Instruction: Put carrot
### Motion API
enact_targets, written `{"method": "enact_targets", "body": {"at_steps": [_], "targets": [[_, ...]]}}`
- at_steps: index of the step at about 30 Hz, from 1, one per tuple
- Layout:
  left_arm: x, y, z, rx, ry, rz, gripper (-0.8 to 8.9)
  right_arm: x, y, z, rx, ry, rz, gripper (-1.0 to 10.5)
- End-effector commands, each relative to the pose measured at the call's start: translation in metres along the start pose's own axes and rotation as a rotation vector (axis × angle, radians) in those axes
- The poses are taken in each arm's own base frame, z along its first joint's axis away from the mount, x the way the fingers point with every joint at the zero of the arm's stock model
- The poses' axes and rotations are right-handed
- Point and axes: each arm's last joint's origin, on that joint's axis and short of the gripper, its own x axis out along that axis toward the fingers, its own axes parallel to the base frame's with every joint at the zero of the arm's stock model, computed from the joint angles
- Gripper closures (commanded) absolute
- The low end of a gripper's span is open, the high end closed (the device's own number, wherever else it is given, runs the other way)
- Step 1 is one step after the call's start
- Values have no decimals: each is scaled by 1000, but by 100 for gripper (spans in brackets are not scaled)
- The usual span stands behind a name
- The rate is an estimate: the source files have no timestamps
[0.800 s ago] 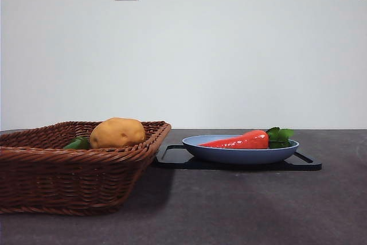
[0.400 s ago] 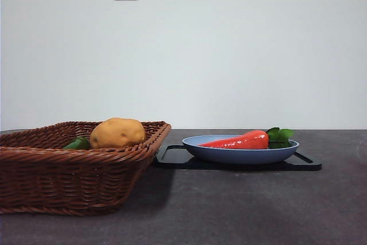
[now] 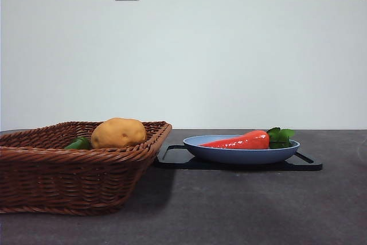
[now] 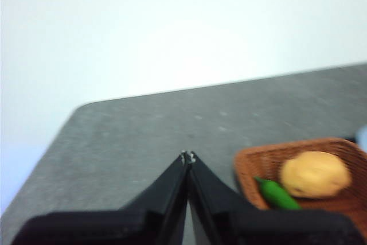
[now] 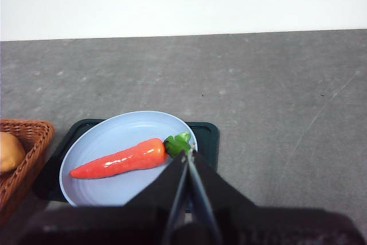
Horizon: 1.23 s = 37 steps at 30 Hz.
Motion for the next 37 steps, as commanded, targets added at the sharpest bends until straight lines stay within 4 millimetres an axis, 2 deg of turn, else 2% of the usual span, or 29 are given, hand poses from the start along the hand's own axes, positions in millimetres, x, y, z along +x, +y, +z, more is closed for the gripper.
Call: {"method": "enact_targets", "body": {"at_steps": [1,11,20,26,37], "targets": [[4,1,-17,-15,-30,42,805,-1,1,4,17,-21,1,943],[23,2,-77,-17,80,127,805,-1,1,4,17,-21,1,943],[29,2,-103,-100,142,160,805,-1,1,4,17,-21,2,943],[29,3,-104,-165,134,177,805,-1,1,4,17,-21,2,943],[30,3,-104,-164,135,186,805,-1,1,4,17,-21,1,943]]}}
